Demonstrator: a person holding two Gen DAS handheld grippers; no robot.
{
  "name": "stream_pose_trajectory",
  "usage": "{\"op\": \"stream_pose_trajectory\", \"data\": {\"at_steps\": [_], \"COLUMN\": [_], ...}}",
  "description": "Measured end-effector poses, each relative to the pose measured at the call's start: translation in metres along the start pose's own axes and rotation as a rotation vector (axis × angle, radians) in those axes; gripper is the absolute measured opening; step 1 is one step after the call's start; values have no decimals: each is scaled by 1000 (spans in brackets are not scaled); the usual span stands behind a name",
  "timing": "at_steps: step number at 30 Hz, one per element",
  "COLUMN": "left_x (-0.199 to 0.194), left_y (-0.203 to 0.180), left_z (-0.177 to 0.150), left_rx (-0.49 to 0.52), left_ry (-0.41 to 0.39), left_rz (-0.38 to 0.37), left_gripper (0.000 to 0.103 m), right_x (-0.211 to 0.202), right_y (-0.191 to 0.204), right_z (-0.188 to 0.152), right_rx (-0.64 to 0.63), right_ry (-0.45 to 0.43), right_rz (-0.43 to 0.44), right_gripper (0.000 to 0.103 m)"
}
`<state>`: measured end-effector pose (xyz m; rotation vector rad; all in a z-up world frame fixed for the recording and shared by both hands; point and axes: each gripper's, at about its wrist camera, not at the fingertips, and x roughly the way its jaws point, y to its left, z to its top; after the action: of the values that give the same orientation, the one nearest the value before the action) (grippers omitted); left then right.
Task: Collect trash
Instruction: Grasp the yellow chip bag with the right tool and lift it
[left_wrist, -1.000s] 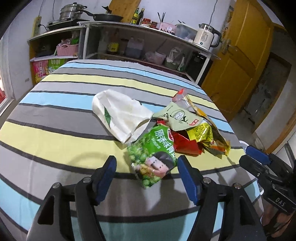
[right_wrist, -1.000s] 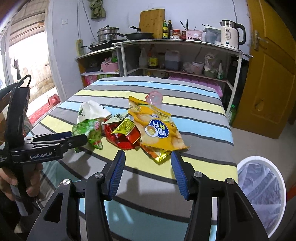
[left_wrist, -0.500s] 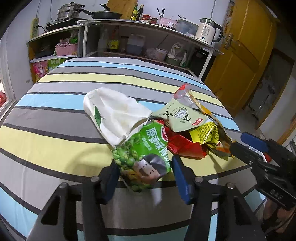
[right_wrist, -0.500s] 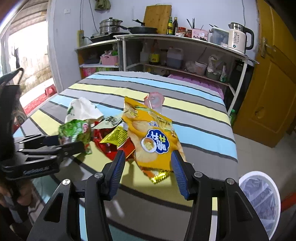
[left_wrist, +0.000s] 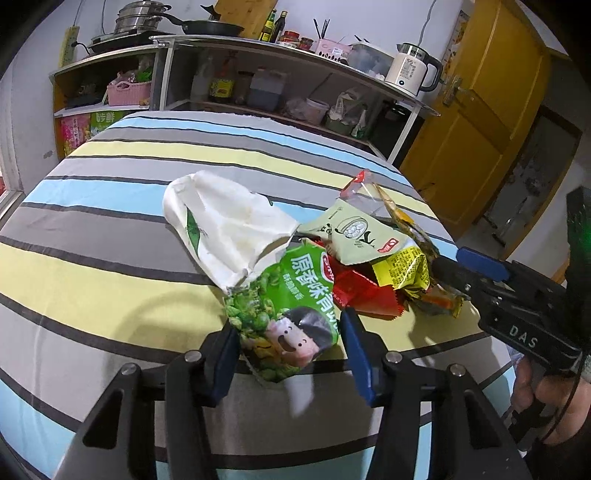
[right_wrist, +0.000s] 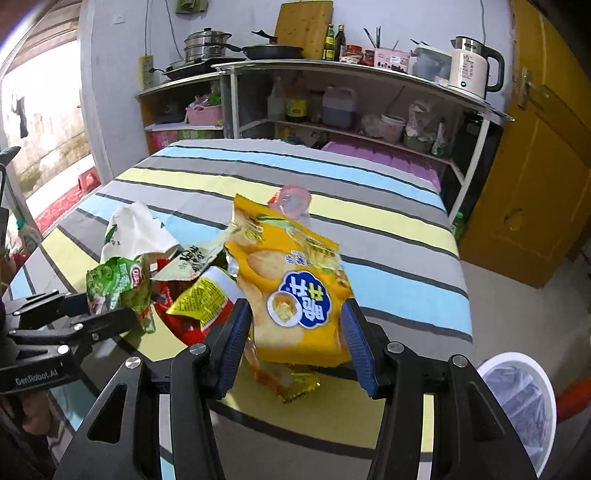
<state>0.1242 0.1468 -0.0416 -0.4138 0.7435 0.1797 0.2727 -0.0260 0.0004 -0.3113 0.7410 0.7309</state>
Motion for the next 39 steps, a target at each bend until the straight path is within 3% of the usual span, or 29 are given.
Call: {"op": "stream_pose_trajectory", "data": {"at_steps": [4,8,16,18,19,20,28,31,39], "left_x": [0,0,-1,-1,-1,-1,-1,-1,0], "left_y": [1,2,4,3,3,4,3,3,2], "left_z": [0,0,0,-1,-1,-1,-1,0,-1], "left_rx": [-1,0,3,3,3,2,-2,-1,0], "left_ry": [1,1,2,2,2,2,2,3,3], "left_rz": [-12,-23,-29,-28,-28,-28,-34,-37,-36], "left_gripper": [54,54,53,53,53,53,53,53,53], "right_x": [7,6,2,2,2,3,35,44,49], "right_y": [-1,0,-16,-23,-26,-29,-50,-57,-45], "right_z": [4,3,7,7,7,6,3,2,-1], "right_rx": [18,26,64,73,78,83,87,107,-6], "right_ry": [19,13,0,-11,-17,-18,60,100,152], "right_rz": [17,21,27,-1,4,18,18,58,34], "right_gripper": [6,0,1,21,56,83,85,85,84]}}
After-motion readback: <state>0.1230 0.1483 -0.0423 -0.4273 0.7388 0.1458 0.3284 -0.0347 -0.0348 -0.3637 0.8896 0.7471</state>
